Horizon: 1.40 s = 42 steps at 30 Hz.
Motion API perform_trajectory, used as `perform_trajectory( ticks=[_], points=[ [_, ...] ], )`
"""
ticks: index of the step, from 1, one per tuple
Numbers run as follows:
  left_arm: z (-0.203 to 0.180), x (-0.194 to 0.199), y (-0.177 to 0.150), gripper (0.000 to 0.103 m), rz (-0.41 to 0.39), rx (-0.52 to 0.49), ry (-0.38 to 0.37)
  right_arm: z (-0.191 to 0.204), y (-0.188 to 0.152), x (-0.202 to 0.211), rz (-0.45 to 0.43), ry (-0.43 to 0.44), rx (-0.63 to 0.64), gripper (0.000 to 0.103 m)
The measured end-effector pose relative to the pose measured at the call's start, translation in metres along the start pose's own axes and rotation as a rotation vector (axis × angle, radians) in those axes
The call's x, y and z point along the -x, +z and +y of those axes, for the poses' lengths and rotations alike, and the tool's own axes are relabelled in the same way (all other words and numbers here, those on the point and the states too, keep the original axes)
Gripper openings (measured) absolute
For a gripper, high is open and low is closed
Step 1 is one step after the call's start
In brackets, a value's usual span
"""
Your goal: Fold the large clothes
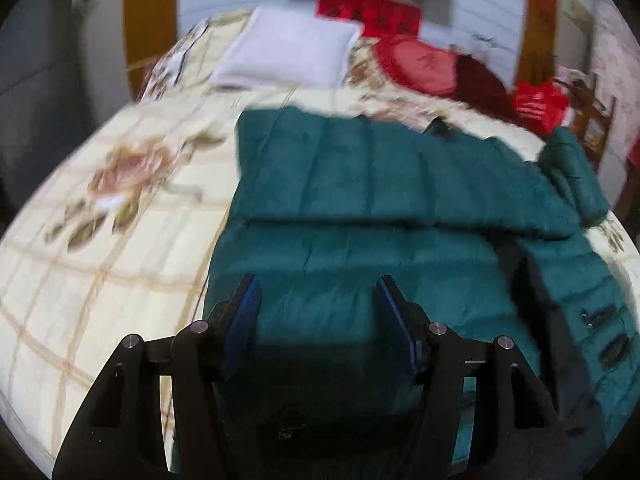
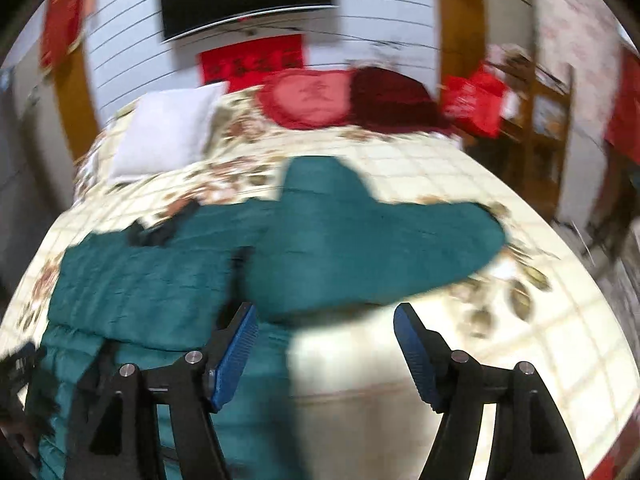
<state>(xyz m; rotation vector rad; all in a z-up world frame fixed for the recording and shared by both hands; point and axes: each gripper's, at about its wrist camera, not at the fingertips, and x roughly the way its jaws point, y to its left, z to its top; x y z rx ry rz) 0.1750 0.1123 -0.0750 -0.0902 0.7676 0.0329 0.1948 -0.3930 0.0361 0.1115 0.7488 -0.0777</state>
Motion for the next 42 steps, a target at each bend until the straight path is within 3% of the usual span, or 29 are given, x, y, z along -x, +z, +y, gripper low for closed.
perform_trajectory(
  ticks=[3,7,9,12,16,19,25,27,28,30,35,42],
  points=[
    [0.014,-0.002,0.001,0.06,0.003,0.087,0.04,-0.065,0.007,-0.001,0.011,-0.039,-0.113,0.068],
    [0.023,-0.008,0.001,0.061,0.027,0.144,0.031,-0.159,0.015,-0.028,0.064,-0.064,-0.307,0.068],
    [0.027,-0.011,0.001,0.061,0.033,0.163,0.028,-0.183,0.019,-0.048,0.084,-0.076,-0.334,0.068],
    [0.03,-0.009,-0.001,0.061,0.028,0.184,0.019,-0.208,0.026,-0.078,0.097,-0.07,-0.359,0.068],
    [0.035,-0.007,-0.002,0.061,0.02,0.215,0.01,-0.22,0.038,-0.119,0.101,0.043,-0.44,0.068],
    [0.036,-0.007,-0.002,0.061,0.021,0.22,0.01,-0.221,0.044,-0.145,0.111,0.079,-0.464,0.068],
    [0.036,-0.007,-0.002,0.061,0.02,0.221,0.009,-0.217,0.052,-0.169,0.067,0.035,-0.453,0.068],
    [0.036,-0.006,-0.002,0.061,0.017,0.224,0.007,-0.212,0.052,-0.174,0.062,0.049,-0.433,0.025],
    [0.036,-0.006,-0.002,0.061,0.017,0.226,0.005,-0.21,0.051,-0.177,0.068,0.054,-0.425,0.024],
    [0.036,-0.007,-0.002,0.061,0.018,0.228,0.003,-0.203,0.052,-0.162,0.007,0.016,-0.383,0.017],
    [0.037,-0.007,-0.002,0.061,0.018,0.234,0.0,-0.196,0.06,-0.105,-0.068,-0.098,-0.329,0.015],
    [0.04,-0.007,-0.002,0.061,0.02,0.249,-0.014,-0.205,0.073,0.009,-0.137,-0.214,-0.316,0.014]
  ],
)
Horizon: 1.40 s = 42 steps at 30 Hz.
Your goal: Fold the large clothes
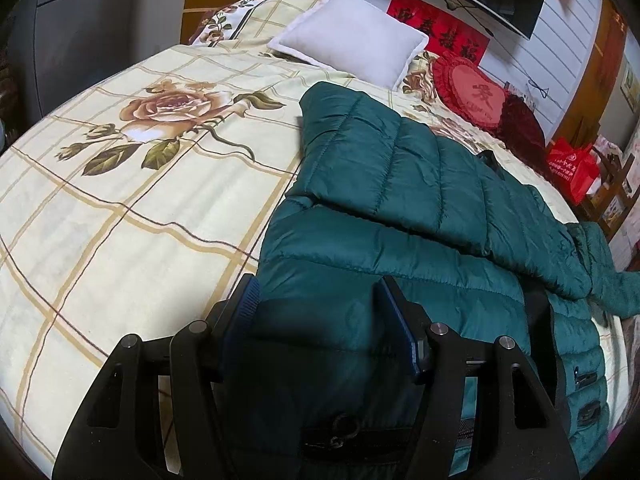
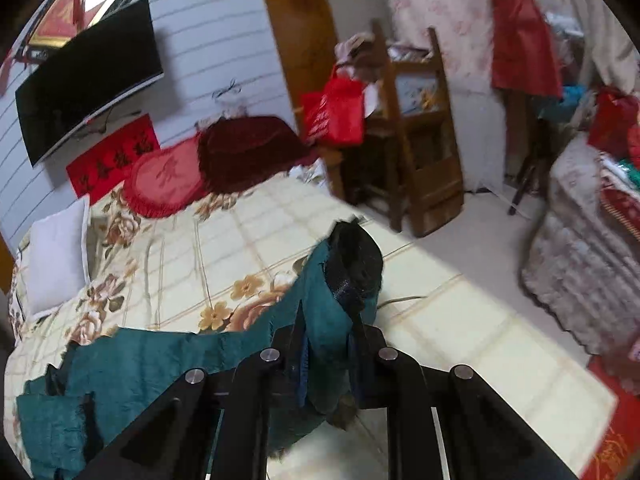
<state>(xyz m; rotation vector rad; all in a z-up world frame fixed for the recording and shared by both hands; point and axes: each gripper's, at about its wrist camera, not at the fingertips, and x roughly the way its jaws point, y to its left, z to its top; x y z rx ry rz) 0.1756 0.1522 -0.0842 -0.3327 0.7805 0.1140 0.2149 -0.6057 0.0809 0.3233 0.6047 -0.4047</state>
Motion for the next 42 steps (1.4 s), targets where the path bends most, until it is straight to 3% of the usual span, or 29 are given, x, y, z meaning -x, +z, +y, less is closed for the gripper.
perform_trajectory(
  ticks=[5,11,16,23,25,28,31,33,35,40,42],
  points=[
    [0.002,-0.001,0.0,0.061,0.003,0.008,-0.006,0.016,0.009,0.068,-0.055,0.005,0.083,0.014],
    [0.007,-0.001,0.0,0.061,0.008,0.031,-0.023,0.107,-0.011,0.111,-0.079,0.197,0.188,0.014],
    [0.012,-0.001,0.0,0.061,0.009,0.055,-0.046,0.208,-0.071,0.105,-0.013,0.421,0.24,0.014],
    [0.007,-0.005,0.0,0.063,0.031,0.034,-0.021,0.314,-0.175,0.066,0.145,0.612,0.311,0.014],
    [0.004,-0.008,0.0,0.064,0.045,0.017,0.0,0.338,-0.206,0.056,0.176,0.599,0.368,0.015],
    [0.002,-0.011,0.0,0.065,0.055,0.007,0.017,0.368,-0.249,0.034,0.244,0.481,0.502,0.015],
    [0.002,-0.012,0.0,0.065,0.057,0.006,0.02,0.374,-0.265,0.029,0.233,0.435,0.546,0.02],
    [0.002,-0.013,0.0,0.066,0.062,0.001,0.027,0.369,-0.266,0.029,0.236,0.436,0.54,0.06],
    [0.001,-0.014,0.0,0.067,0.065,-0.001,0.029,0.365,-0.266,0.03,0.23,0.452,0.536,0.075],
    [-0.002,-0.015,0.001,0.069,0.071,-0.015,0.044,0.343,-0.26,0.063,0.232,0.516,0.487,0.075],
    [-0.006,-0.014,0.002,0.069,0.079,-0.038,0.046,0.332,-0.261,0.082,0.198,0.484,0.479,0.075]
  ],
)
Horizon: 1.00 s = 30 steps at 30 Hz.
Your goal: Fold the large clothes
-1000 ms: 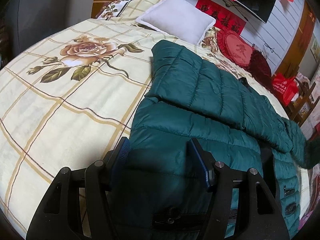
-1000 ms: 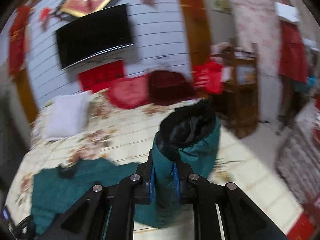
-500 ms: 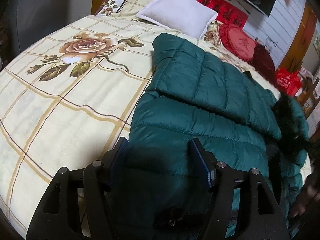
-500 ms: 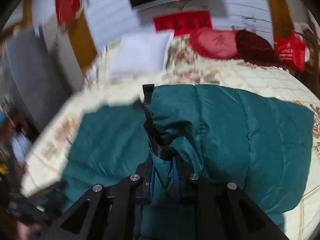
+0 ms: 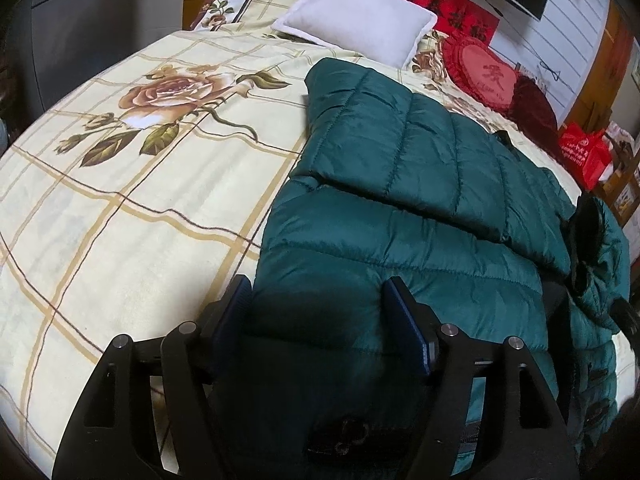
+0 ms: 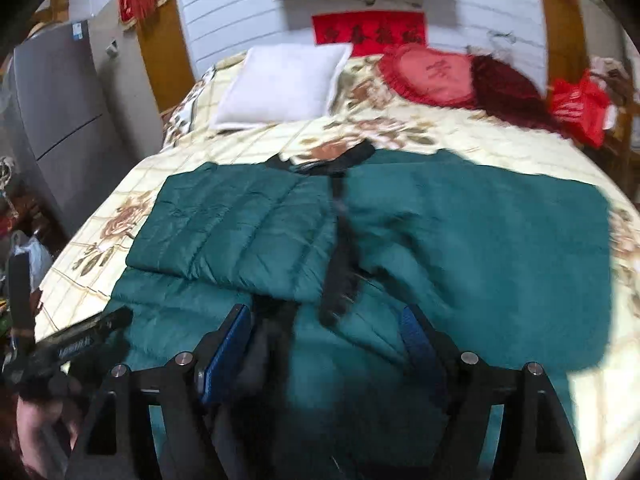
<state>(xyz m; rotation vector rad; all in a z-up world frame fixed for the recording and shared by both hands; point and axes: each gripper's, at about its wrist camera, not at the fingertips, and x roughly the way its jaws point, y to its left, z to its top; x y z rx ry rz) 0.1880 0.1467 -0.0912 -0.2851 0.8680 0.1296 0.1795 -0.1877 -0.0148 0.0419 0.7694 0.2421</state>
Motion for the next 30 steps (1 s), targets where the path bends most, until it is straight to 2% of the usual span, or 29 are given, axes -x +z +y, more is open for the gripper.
perform_trajectory(
  ticks=[2,5,8,10,12,14,16,19,20,21,23,25,28,30],
  points=[
    [-0.006,0.007,0.004,0.069,-0.002,-0.018,0.001,-0.012,-0.016,0.022,-0.027,-0.108,-0.019,0.075],
    [-0.024,0.032,0.013,0.069,-0.053,0.001,-0.023,-0.031,-0.038,0.044,-0.053,-0.262,-0.064,0.075],
    [-0.052,0.057,0.022,0.071,-0.117,0.021,-0.063,-0.053,-0.049,0.054,-0.013,-0.373,-0.117,0.075],
    [-0.069,0.068,0.025,0.072,-0.142,0.012,-0.063,-0.068,-0.055,0.055,0.021,-0.42,-0.147,0.075],
    [-0.077,0.077,0.025,0.073,-0.179,0.007,-0.04,-0.078,-0.059,0.051,0.068,-0.404,-0.177,0.075],
    [-0.074,0.076,0.025,0.075,-0.199,0.006,0.027,-0.089,-0.066,0.047,0.12,-0.373,-0.215,0.075],
    [-0.058,0.061,0.021,0.075,-0.149,0.025,0.126,-0.097,-0.07,0.041,0.158,-0.329,-0.231,0.076],
    [-0.03,0.042,0.013,0.075,-0.062,0.054,0.204,-0.106,-0.071,0.043,0.155,-0.309,-0.245,0.08],
    [-0.018,0.042,0.011,0.075,-0.061,0.078,0.244,-0.109,-0.071,0.044,0.155,-0.3,-0.252,0.08],
    [-0.011,0.047,0.012,0.075,-0.081,0.107,0.25,-0.111,-0.071,0.045,0.155,-0.297,-0.258,0.08],
    [-0.009,0.059,0.013,0.075,-0.135,0.145,0.202,-0.113,-0.067,0.051,0.13,-0.332,-0.26,0.08],
    [-0.027,0.067,0.021,0.075,-0.159,0.118,0.101,-0.111,-0.062,0.056,0.089,-0.348,-0.262,0.08],
    [-0.083,0.062,0.033,0.075,-0.102,-0.015,-0.125,-0.106,-0.061,0.063,0.044,-0.331,-0.29,0.08],
    [-0.122,0.056,0.036,0.075,-0.065,-0.096,-0.246,-0.103,-0.06,0.056,0.066,-0.317,-0.278,0.08]
  ],
)
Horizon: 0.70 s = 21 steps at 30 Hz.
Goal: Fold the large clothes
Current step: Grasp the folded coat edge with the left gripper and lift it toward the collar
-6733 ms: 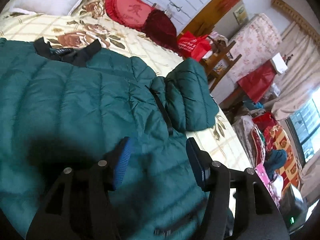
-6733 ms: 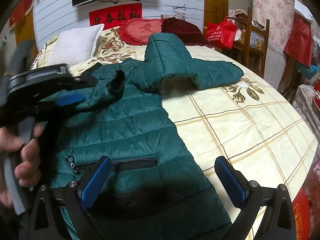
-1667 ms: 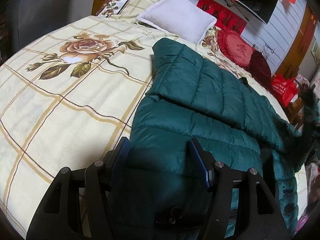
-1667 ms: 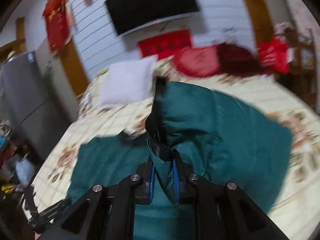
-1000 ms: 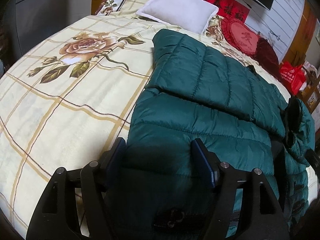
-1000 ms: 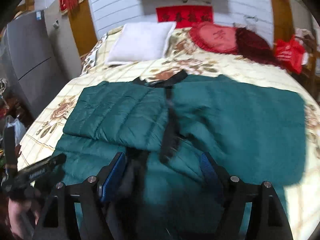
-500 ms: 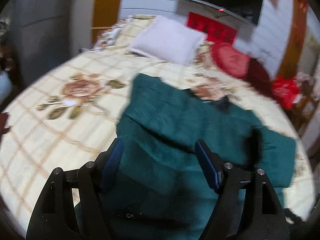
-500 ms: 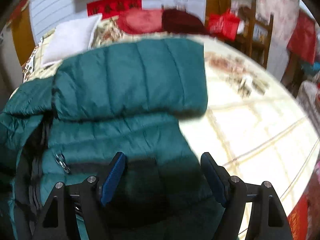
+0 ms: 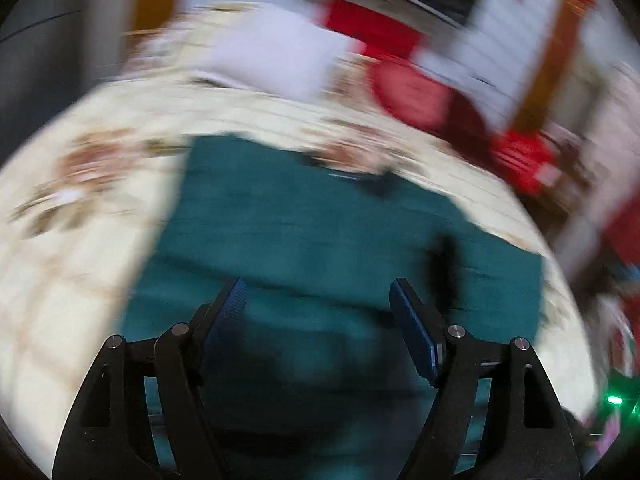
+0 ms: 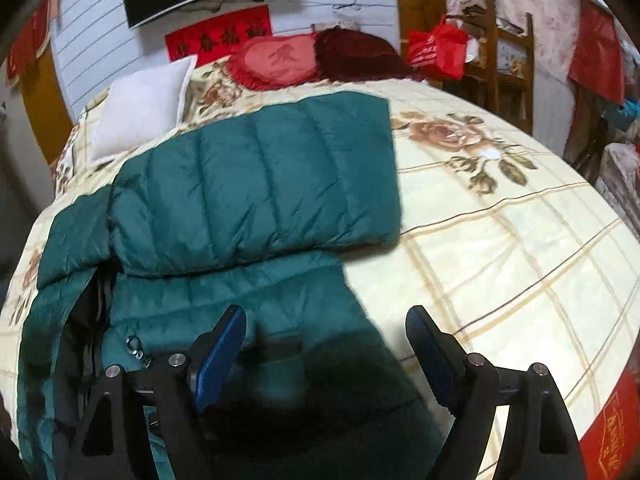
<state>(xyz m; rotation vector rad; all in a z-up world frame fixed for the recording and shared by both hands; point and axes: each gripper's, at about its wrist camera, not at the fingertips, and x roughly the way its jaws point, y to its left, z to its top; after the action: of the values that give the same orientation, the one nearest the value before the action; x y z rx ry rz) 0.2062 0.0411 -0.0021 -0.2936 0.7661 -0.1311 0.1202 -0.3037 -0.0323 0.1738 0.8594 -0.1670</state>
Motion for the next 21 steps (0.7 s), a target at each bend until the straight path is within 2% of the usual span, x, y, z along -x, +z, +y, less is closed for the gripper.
perform_trajectory(
  ticks=[1,4,6,12,13,15,16,17,21],
  points=[
    [-0.019,-0.01,0.002,0.075,0.028,-0.042,-0.042,0.004,-0.002,-0.004,0.017,-0.002,0.011,0.08],
    [-0.064,-0.035,0.005,0.075,0.071,-0.149,-0.067,0.008,-0.007,-0.022,0.1,0.006,0.016,0.081],
    [-0.088,-0.048,0.004,0.075,0.084,-0.209,-0.085,0.006,-0.011,-0.025,0.106,0.008,0.005,0.085],
    [-0.121,-0.083,-0.008,0.074,0.13,-0.318,-0.113,0.007,-0.012,-0.027,0.116,0.001,0.006,0.09],
    [-0.122,-0.087,-0.011,0.069,0.124,-0.318,-0.109,0.008,-0.013,-0.027,0.116,-0.003,0.009,0.09],
    [-0.12,-0.097,-0.012,0.008,0.143,-0.294,-0.119,0.011,-0.013,-0.026,0.115,-0.01,0.015,0.091],
    [-0.118,-0.102,-0.013,0.008,0.169,-0.273,-0.14,0.011,-0.013,-0.026,0.115,-0.012,0.017,0.092],
    [-0.116,-0.098,-0.012,0.006,0.158,-0.267,-0.15,0.01,-0.013,-0.027,0.115,-0.013,0.017,0.092],
    [-0.112,-0.068,-0.006,0.005,0.067,-0.279,-0.191,0.009,-0.013,-0.027,0.115,-0.01,0.014,0.092]
  ],
)
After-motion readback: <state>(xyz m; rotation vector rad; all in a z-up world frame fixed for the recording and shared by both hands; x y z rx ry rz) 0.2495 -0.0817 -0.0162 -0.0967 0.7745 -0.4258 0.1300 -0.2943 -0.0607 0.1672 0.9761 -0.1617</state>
